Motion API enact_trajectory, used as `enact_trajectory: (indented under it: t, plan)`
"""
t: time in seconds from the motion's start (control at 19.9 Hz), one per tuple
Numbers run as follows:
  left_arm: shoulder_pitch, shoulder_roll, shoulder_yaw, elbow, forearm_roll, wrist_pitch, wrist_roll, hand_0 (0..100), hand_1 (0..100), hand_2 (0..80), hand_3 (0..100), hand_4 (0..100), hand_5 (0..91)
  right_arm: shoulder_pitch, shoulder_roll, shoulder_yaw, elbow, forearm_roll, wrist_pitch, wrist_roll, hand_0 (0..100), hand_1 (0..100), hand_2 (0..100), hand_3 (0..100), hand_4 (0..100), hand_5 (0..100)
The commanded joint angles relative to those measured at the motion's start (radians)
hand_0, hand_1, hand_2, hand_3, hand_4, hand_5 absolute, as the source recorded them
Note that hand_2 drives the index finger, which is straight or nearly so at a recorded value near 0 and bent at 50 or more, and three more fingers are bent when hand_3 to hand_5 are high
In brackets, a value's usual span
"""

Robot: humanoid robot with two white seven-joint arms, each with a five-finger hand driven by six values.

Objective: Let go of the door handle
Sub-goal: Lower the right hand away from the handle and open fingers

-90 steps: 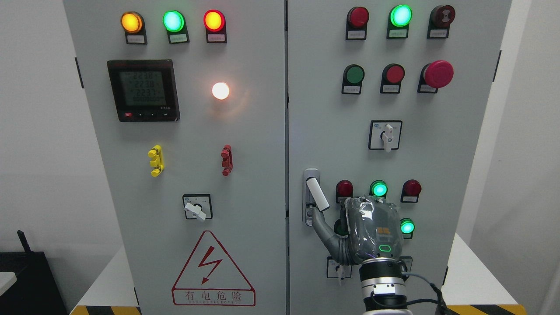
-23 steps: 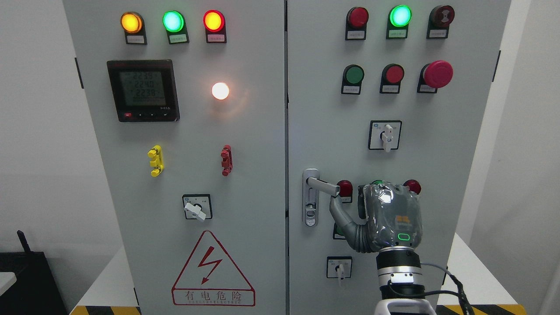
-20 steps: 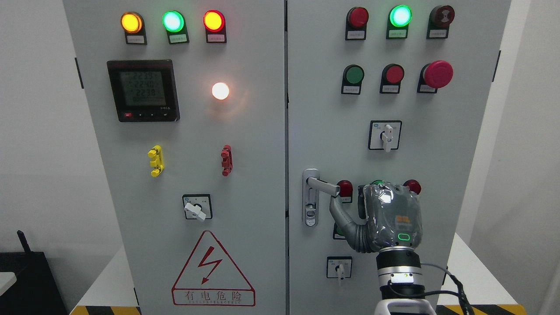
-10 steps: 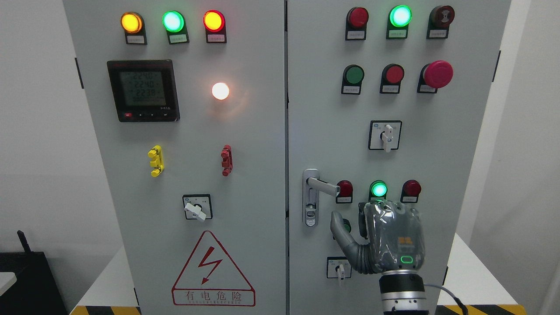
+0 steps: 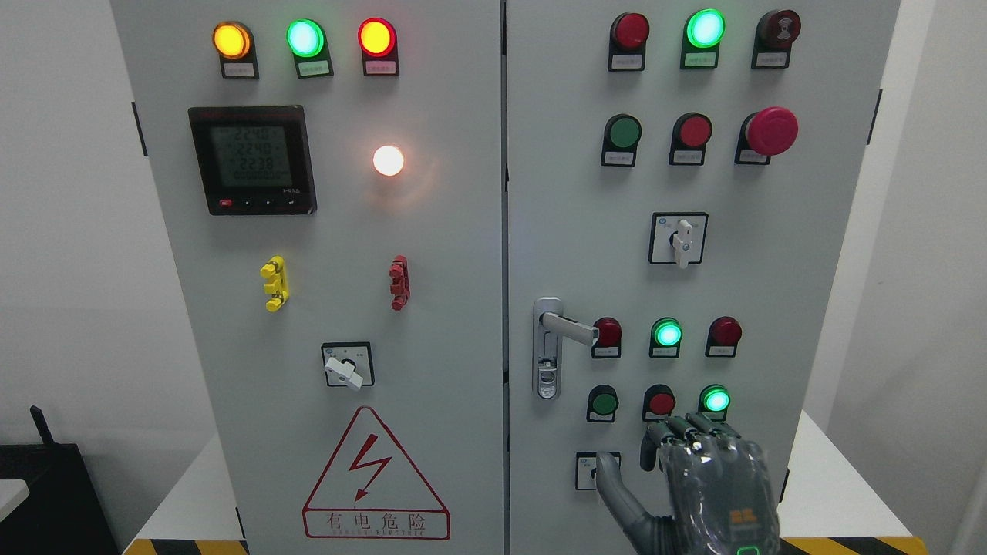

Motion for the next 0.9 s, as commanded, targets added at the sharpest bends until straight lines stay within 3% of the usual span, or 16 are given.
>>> enact_trajectory:
  t: [0.0, 0.2, 0.85]
  plan:
    - [0.0, 0.0, 0.011, 0.017, 0.0, 0.001, 0.001, 12, 39, 0.0, 0, 0, 0.0, 0.031, 0.009, -0.037, -0.083, -0.003, -0.004, 0.001, 45, 14, 6, 6, 0, 0]
    - [0.0, 0.0, 0.011, 0.017, 0.0, -0.001, 0.001, 12, 39, 0.0, 0, 0, 0.0, 0.011, 0.012, -0.046, -0.081, -0.005, -0.004, -0.002, 45, 13, 0, 3, 0, 0]
    - [0.001, 0.0, 0.011, 0.017, 0.0, 0.001, 0.001, 12, 39, 0.0, 0, 0, 0.0, 0.013, 0.041, -0.055, -0.087, -0.012, -0.026, -0.006, 44, 13, 0, 2, 0, 0]
